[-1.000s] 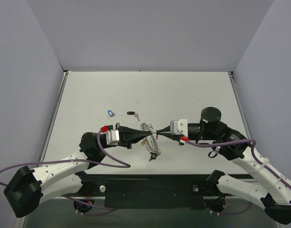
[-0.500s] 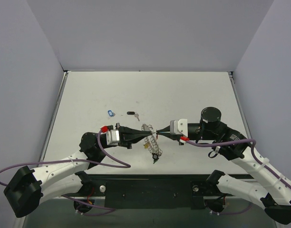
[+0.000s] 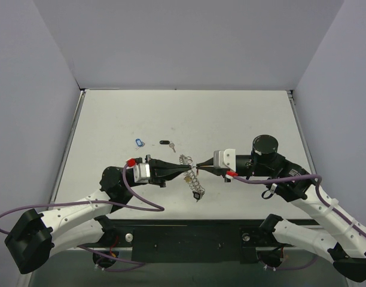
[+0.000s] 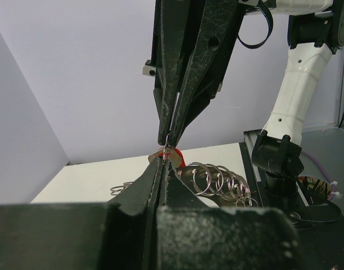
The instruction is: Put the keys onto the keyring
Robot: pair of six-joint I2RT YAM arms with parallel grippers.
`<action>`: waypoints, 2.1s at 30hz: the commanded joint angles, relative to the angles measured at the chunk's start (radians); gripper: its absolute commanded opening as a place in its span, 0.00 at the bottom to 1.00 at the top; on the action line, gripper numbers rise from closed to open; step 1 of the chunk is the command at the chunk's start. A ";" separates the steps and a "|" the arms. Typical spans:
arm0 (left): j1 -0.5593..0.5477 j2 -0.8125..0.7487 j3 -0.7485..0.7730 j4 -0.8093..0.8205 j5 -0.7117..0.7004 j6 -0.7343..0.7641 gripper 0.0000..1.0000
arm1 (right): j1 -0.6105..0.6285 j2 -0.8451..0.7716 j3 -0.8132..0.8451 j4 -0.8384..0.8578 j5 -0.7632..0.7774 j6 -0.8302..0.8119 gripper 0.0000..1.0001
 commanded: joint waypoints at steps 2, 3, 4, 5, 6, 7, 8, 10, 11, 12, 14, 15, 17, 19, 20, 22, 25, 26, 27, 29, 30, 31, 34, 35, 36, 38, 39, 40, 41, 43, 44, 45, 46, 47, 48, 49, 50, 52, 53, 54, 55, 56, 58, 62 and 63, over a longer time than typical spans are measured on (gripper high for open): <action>-0.007 -0.004 0.022 0.073 0.003 -0.015 0.00 | 0.024 0.013 -0.001 0.077 -0.013 0.023 0.00; -0.007 -0.004 0.020 0.076 0.002 -0.015 0.00 | 0.026 0.015 -0.001 0.078 -0.013 0.026 0.00; -0.008 -0.004 0.020 0.076 0.003 -0.015 0.00 | 0.029 0.013 -0.001 0.080 -0.013 0.026 0.00; -0.008 -0.004 0.020 0.076 0.002 -0.015 0.00 | 0.029 0.015 -0.002 0.080 -0.013 0.026 0.00; -0.007 -0.004 0.020 0.078 0.003 -0.016 0.00 | 0.030 0.015 -0.002 0.080 -0.011 0.028 0.00; -0.005 -0.004 0.020 0.079 0.003 -0.016 0.00 | 0.029 0.013 -0.002 0.081 -0.011 0.029 0.00; -0.005 -0.004 0.020 0.079 0.005 -0.016 0.00 | 0.030 0.013 -0.002 0.081 -0.011 0.029 0.00; -0.005 -0.006 0.017 0.079 0.003 -0.016 0.00 | 0.030 0.015 -0.002 0.080 -0.011 0.029 0.00; -0.005 -0.006 0.020 0.079 0.005 -0.016 0.00 | 0.030 0.015 -0.001 0.078 -0.008 0.028 0.00; -0.005 -0.006 0.019 0.079 0.005 -0.018 0.00 | 0.030 0.013 -0.002 0.078 -0.008 0.026 0.00; -0.005 -0.007 0.019 0.075 0.008 -0.011 0.00 | 0.029 0.013 -0.002 0.077 -0.003 0.028 0.00; -0.005 -0.006 0.020 0.073 0.008 -0.010 0.00 | 0.029 0.012 -0.002 0.077 -0.003 0.028 0.00; -0.005 -0.006 0.023 0.062 0.014 -0.004 0.00 | 0.030 0.010 -0.002 0.077 -0.002 0.031 0.00; -0.005 -0.004 0.025 0.047 0.019 0.001 0.00 | 0.030 0.012 -0.001 0.077 -0.002 0.038 0.00; -0.005 -0.003 0.026 0.039 0.023 0.005 0.00 | 0.029 0.010 0.001 0.078 -0.002 0.040 0.00; -0.005 -0.001 0.031 0.033 0.030 0.008 0.00 | 0.030 0.012 -0.001 0.078 0.001 0.045 0.00; -0.005 0.000 0.034 0.022 0.034 0.010 0.00 | 0.030 0.009 -0.002 0.081 0.006 0.055 0.00; -0.005 0.002 0.034 0.021 0.039 0.013 0.00 | 0.030 0.009 -0.002 0.081 0.006 0.057 0.00; -0.005 0.003 0.035 0.021 0.040 0.013 0.00 | 0.029 0.010 -0.004 0.081 0.007 0.058 0.00; -0.008 0.003 0.035 0.016 0.042 0.015 0.00 | 0.030 0.010 -0.006 0.083 0.010 0.069 0.00; -0.007 0.002 0.035 0.016 0.043 0.015 0.00 | 0.030 0.010 -0.006 0.086 0.012 0.071 0.00; -0.005 0.003 0.035 0.013 0.043 0.016 0.00 | 0.029 0.012 -0.006 0.086 0.013 0.077 0.00; -0.008 0.002 0.037 0.010 0.046 0.018 0.00 | 0.029 0.013 -0.010 0.092 0.018 0.095 0.00; -0.007 0.003 0.037 0.010 0.045 0.019 0.00 | 0.027 0.013 -0.009 0.092 0.017 0.107 0.00; -0.007 0.003 0.035 0.012 0.046 0.019 0.00 | 0.027 0.013 -0.012 0.095 0.018 0.117 0.00; -0.007 0.002 0.035 0.010 0.046 0.021 0.00 | 0.023 0.016 -0.012 0.098 0.021 0.135 0.00; -0.005 0.002 0.035 0.010 0.046 0.021 0.00 | 0.021 0.015 -0.015 0.098 0.024 0.141 0.00; -0.005 0.000 0.035 0.012 0.046 0.022 0.00 | 0.016 0.015 -0.013 0.100 0.024 0.153 0.00; -0.005 0.000 0.035 0.010 0.046 0.022 0.00 | 0.013 0.016 -0.015 0.098 0.023 0.158 0.00; -0.005 -0.001 0.035 0.010 0.043 0.022 0.00 | 0.004 0.015 -0.015 0.098 0.023 0.170 0.00; -0.005 0.000 0.034 0.012 0.043 0.024 0.00 | 0.000 0.015 -0.016 0.098 0.023 0.179 0.00; -0.005 -0.001 0.034 0.015 0.045 0.024 0.00 | -0.008 0.012 -0.018 0.100 0.023 0.184 0.00; -0.005 -0.001 0.031 0.016 0.043 0.021 0.00 | -0.011 0.013 -0.018 0.100 0.023 0.195 0.00; -0.005 0.000 0.032 0.018 0.043 0.021 0.00 | -0.014 0.012 -0.019 0.100 0.023 0.198 0.00; -0.005 0.000 0.032 0.018 0.043 0.021 0.00 | -0.020 0.010 -0.019 0.101 0.024 0.206 0.00; -0.005 0.000 0.032 0.018 0.045 0.021 0.00 | -0.022 0.010 -0.024 0.103 0.024 0.212 0.00; -0.005 0.000 0.032 0.019 0.043 0.019 0.00 | -0.028 0.010 -0.022 0.106 0.026 0.224 0.00; -0.005 0.000 0.031 0.024 0.042 0.019 0.00 | -0.039 0.010 -0.025 0.111 0.024 0.242 0.00; -0.005 -0.001 0.031 0.024 0.042 0.018 0.00 | -0.040 0.010 -0.029 0.111 0.024 0.247 0.00; -0.004 0.000 0.031 0.030 0.042 0.016 0.00 | -0.043 0.010 -0.030 0.112 0.024 0.255 0.00; -0.005 0.000 0.029 0.030 0.042 0.015 0.00 | -0.045 0.010 -0.033 0.115 0.024 0.267 0.00; -0.004 0.002 0.029 0.032 0.042 0.015 0.00 | -0.048 0.010 -0.033 0.117 0.024 0.272 0.00; -0.004 -0.001 0.028 0.036 0.040 0.013 0.00 | -0.053 0.012 -0.038 0.123 0.027 0.293 0.00; 0.004 -0.003 0.020 0.064 0.022 -0.001 0.00 | -0.071 0.018 -0.036 0.137 0.024 0.339 0.00; 0.005 -0.006 0.019 0.076 0.019 -0.004 0.00 | -0.074 0.019 -0.038 0.138 0.021 0.351 0.00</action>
